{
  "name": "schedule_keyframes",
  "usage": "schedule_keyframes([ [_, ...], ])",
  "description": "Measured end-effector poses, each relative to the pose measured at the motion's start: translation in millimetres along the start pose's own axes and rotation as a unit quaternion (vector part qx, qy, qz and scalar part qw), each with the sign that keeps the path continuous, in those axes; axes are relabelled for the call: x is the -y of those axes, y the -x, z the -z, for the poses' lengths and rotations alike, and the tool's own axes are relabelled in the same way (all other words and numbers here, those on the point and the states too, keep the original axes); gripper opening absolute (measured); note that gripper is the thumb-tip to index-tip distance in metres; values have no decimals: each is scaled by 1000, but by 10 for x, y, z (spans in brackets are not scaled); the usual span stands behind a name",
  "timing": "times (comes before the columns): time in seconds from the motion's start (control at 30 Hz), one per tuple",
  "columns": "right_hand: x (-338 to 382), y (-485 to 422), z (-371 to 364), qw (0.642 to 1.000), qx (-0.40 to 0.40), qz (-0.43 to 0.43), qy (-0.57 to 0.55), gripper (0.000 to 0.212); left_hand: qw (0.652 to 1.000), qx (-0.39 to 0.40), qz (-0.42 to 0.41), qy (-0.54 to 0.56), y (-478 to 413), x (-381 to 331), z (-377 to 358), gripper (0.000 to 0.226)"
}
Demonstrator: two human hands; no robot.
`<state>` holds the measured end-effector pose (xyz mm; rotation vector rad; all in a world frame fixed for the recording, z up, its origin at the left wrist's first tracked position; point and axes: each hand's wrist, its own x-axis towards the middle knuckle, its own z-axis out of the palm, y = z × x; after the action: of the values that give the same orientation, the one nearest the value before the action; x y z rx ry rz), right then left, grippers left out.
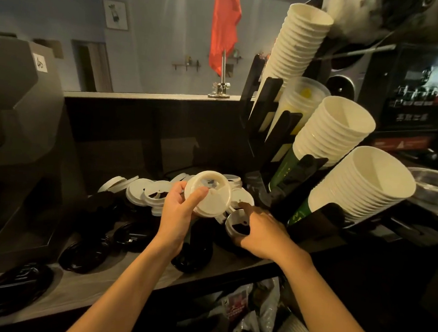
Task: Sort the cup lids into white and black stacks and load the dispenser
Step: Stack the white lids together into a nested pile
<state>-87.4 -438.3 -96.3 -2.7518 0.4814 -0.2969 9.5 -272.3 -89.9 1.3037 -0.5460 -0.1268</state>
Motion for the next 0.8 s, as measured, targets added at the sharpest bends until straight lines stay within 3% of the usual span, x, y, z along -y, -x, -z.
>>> schedule_keyframes([
  [0.13,0,-21,-23,999,-40,-3,-9,80,1000,-3,-1,-15,-48,16,12,33],
  [0.23,4,-32,13,988,-105,4,-116,81,1000,-3,-8,-14,-106,13,33,30],
  [0.37,80,-103,79,934,-159,4,-320,82,1000,0,-10,-1,-233,33,102,39],
  [0.57,324,-251,150,829,-88,-31,-552,48,999,-16,-28,20,-310,144,192,63],
  [0.67,410,-307,126,775,-69,-52,-626,52,998,-25,-35,35,-311,197,242,61],
  [0.8,520,-352,42,806,-96,-56,-581,56,998,-16,-38,55,-323,177,255,51],
])
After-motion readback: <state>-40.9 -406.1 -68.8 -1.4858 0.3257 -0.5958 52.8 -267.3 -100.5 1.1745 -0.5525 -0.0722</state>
